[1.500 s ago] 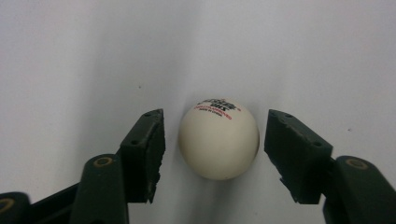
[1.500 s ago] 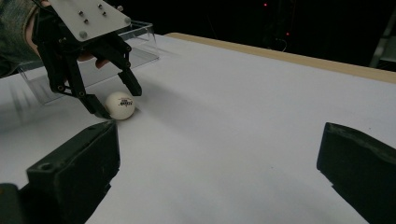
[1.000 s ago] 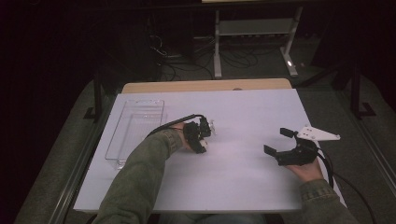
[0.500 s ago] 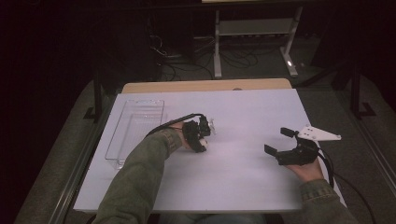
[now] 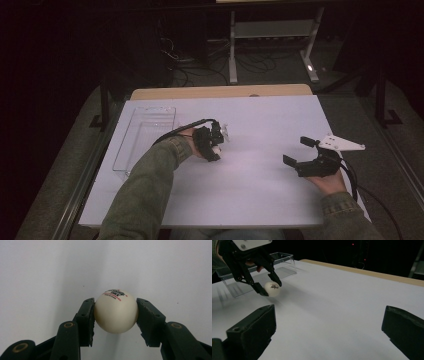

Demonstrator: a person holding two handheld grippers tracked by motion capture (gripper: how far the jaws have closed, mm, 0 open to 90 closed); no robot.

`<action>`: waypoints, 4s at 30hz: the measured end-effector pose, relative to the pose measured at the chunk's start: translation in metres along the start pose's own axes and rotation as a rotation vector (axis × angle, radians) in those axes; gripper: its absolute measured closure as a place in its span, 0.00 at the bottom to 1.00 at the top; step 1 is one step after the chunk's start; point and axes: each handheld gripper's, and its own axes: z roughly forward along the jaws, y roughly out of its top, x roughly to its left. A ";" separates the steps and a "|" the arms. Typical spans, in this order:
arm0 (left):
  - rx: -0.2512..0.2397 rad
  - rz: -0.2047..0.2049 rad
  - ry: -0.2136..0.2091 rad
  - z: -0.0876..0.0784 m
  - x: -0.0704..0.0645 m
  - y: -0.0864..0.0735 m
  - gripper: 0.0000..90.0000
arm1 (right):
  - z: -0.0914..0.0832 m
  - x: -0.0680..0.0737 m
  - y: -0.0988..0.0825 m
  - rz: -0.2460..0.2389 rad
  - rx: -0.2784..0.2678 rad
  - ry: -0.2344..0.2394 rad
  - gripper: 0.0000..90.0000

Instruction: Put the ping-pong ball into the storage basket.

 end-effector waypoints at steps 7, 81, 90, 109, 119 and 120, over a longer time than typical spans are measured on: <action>-0.014 0.002 0.016 -0.014 -0.001 0.001 0.57 | 0.000 0.000 0.000 0.001 -0.003 0.003 0.00; -0.030 0.017 0.120 -0.119 -0.016 -0.028 0.57 | 0.004 0.004 0.001 -0.021 0.011 0.018 0.00; -0.011 -0.011 0.129 -0.122 -0.013 -0.046 0.57 | 0.005 0.004 0.001 -0.021 0.012 0.018 0.00; 0.010 -0.063 0.136 -0.134 -0.010 -0.074 0.57 | 0.005 0.003 0.001 -0.022 0.008 0.012 0.00; 0.026 -0.088 0.137 -0.136 -0.009 -0.087 0.57 | 0.005 0.004 0.001 -0.025 0.009 0.012 0.00; 0.027 -0.088 0.138 -0.137 -0.009 -0.089 0.57 | 0.005 0.004 0.001 -0.025 0.009 0.012 0.00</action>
